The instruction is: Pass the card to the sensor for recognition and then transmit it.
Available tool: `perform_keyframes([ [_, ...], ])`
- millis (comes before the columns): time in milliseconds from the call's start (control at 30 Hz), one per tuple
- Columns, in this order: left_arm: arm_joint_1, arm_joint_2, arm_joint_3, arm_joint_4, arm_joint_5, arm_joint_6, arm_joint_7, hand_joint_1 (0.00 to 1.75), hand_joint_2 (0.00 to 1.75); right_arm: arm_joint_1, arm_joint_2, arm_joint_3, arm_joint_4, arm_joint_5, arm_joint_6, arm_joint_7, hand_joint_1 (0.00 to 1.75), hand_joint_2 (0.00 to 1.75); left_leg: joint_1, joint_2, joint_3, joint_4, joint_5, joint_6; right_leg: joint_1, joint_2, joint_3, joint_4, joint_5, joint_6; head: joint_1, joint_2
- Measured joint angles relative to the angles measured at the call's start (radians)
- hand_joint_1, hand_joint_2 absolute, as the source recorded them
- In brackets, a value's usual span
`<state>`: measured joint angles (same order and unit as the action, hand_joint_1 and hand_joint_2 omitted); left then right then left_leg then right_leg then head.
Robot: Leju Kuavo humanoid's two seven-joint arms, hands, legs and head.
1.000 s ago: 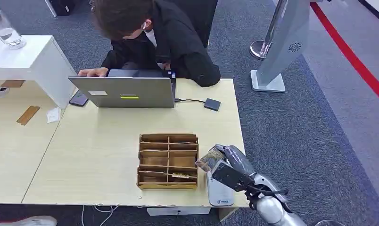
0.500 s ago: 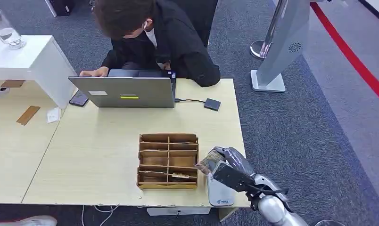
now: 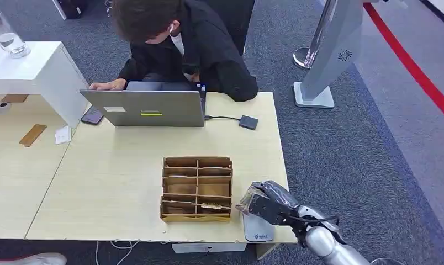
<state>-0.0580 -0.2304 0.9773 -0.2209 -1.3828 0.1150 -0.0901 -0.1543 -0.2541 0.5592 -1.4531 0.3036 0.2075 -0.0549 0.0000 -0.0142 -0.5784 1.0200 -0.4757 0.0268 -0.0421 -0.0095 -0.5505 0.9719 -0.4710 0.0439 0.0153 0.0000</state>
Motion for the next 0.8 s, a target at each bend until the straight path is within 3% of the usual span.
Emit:
perform_keyframes([
  [233,0.006,0.052,0.047,0.000,0.058,-0.185,0.016,0.00,0.00,-0.047,0.000,0.029,0.054,0.021,0.015,0.011,1.75,1.75,0.000,0.000,0.000,0.000,0.000,0.000,0.000,0.000,0.000,0.000,0.000,0.000,0.000,0.000],
  [467,0.016,0.087,0.074,0.000,0.080,-0.247,0.025,0.00,0.00,-0.069,0.001,0.044,0.085,0.020,0.029,0.008,1.75,1.75,0.000,0.000,0.000,0.000,0.000,0.000,0.000,0.000,0.000,0.000,0.000,0.000,0.000,0.000],
  [733,0.066,0.174,0.132,0.000,0.142,-0.511,0.023,0.00,0.00,-0.135,-0.010,0.066,0.145,-0.029,0.077,-0.033,1.75,1.75,0.001,0.000,0.000,0.000,0.000,0.000,0.000,0.000,0.000,0.000,0.000,0.000,0.000,0.000],
  [800,0.086,0.202,0.148,0.000,0.146,-0.551,0.017,0.00,0.00,-0.156,-0.017,0.071,0.161,-0.038,0.079,-0.038,1.75,1.75,0.001,0.000,0.000,0.000,0.000,0.000,0.001,0.000,0.000,0.000,0.000,0.000,0.000,0.000],
])
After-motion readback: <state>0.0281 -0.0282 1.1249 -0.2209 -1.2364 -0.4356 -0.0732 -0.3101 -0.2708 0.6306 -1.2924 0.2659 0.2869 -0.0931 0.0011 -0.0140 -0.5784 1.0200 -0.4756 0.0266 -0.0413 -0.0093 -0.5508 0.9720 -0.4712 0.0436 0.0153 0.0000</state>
